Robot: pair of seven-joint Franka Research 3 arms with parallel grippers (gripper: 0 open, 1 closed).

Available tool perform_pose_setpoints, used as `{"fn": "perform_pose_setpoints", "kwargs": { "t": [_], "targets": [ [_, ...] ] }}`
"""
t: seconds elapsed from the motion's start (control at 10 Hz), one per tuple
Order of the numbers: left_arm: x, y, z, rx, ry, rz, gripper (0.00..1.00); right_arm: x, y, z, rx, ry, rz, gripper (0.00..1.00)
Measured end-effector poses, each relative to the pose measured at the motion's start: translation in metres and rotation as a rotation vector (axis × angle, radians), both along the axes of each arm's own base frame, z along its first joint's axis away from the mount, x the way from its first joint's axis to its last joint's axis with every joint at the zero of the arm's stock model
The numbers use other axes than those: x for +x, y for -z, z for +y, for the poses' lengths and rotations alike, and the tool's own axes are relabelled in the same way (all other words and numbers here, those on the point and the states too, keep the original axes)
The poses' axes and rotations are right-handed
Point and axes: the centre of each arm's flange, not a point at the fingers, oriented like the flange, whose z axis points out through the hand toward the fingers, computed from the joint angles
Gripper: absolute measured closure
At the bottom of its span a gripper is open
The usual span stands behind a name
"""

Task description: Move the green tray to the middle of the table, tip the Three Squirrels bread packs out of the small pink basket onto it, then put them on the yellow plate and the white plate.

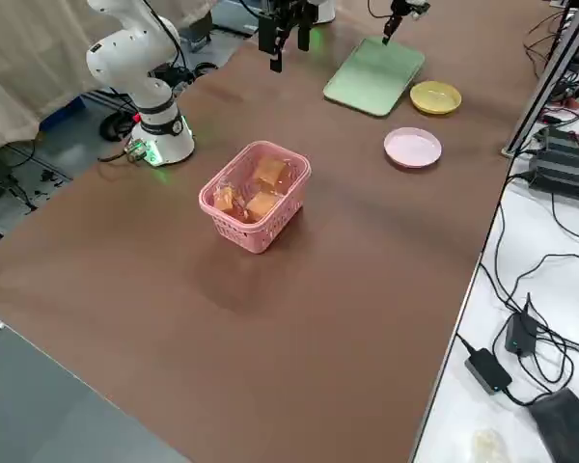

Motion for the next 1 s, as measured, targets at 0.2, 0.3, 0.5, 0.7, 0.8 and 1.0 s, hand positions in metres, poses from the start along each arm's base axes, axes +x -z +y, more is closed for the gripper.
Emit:
{"fn": "perform_pose_setpoints", "kwargs": {
  "t": [0.2,0.3,0.5,0.7,0.8,1.0],
  "targets": [
    [-0.012,-0.011,-0.065,-0.03,0.023,-0.002,0.94,0.0,0.0,0.0,0.0,0.0,0.0,0.01],
    [-0.018,-0.014,-0.084,-0.041,0.039,-0.002,0.94,0.0,0.0,0.0,0.0,0.0,0.001,0.01],
    [-0.023,-0.019,-0.107,-0.059,0.047,0.001,0.94,0.0,0.0,0.0,0.0,0.0,0.001,0.01],
    [-0.024,-0.02,-0.122,-0.08,0.046,0.013,0.94,0.0,0.0,0.0,0.0,0.0,0.001,0.01],
    [-0.023,-0.018,-0.123,-0.086,0.045,0.02,0.92,0.0,0.0,0.0,0.0,0.0,0.001,0.01],
    [-0.02,-0.017,-0.124,-0.096,0.039,0.026,0.81,0.0,0.0,0.001,0.0,-0.001,0.0,0.01]
  ]
}}
